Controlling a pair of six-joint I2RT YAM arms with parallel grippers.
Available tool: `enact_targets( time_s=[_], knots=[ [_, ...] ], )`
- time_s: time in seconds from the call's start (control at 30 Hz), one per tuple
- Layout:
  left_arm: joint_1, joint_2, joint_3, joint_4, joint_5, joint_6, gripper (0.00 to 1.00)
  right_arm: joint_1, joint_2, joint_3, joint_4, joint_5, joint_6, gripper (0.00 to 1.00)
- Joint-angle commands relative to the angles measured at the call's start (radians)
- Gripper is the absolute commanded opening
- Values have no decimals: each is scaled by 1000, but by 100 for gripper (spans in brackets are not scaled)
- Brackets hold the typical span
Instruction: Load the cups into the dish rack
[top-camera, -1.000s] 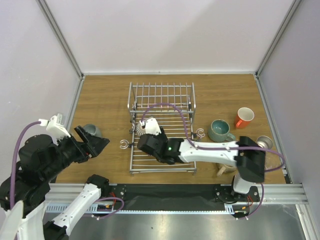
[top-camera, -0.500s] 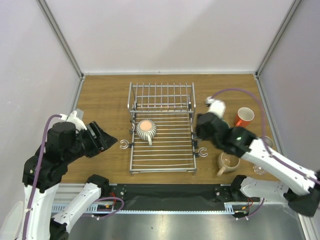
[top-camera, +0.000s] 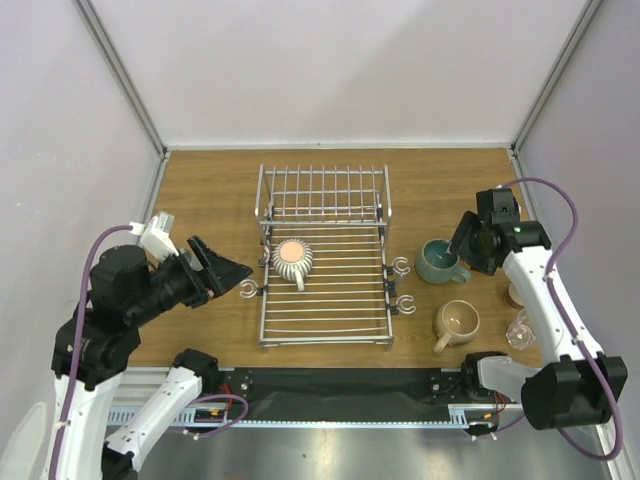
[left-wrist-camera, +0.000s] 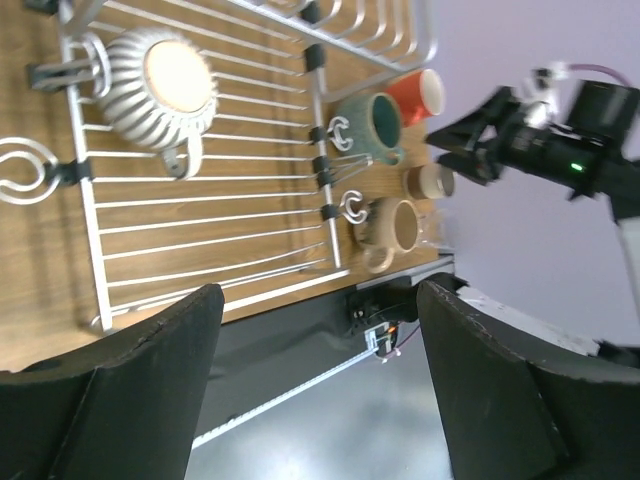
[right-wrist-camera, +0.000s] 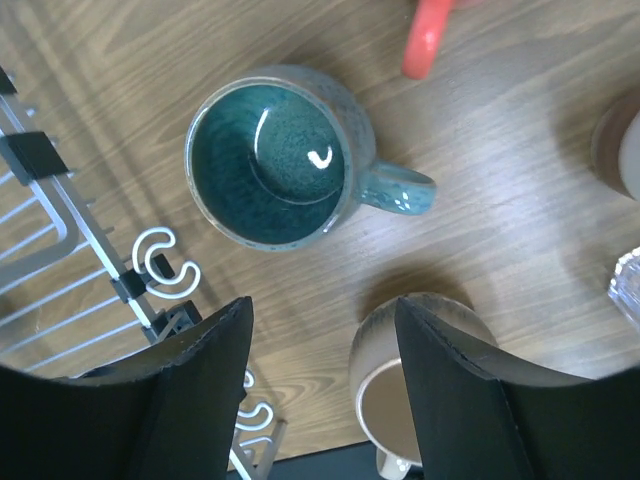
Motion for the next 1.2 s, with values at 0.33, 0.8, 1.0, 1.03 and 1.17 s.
enact_targets(
  time_s=[0.33,0.8,1.0,1.03,1.17],
  knots=[
    [6,-2,63,61,106,50,73,-14,232,15,143,32,-153,62],
    [6,11,75,61,173,118,77,-20,386,158,161,13,-319,58],
    [6,-2,46,93,236,123,77,-20,389,192,173,-76,-466,62],
    [6,2,47,88,241,124,77,-22,390,198,169,-87,-504,62],
    [6,2,28,85,272,142,77,-25,421,207,155,-89,-555,62]
  ],
)
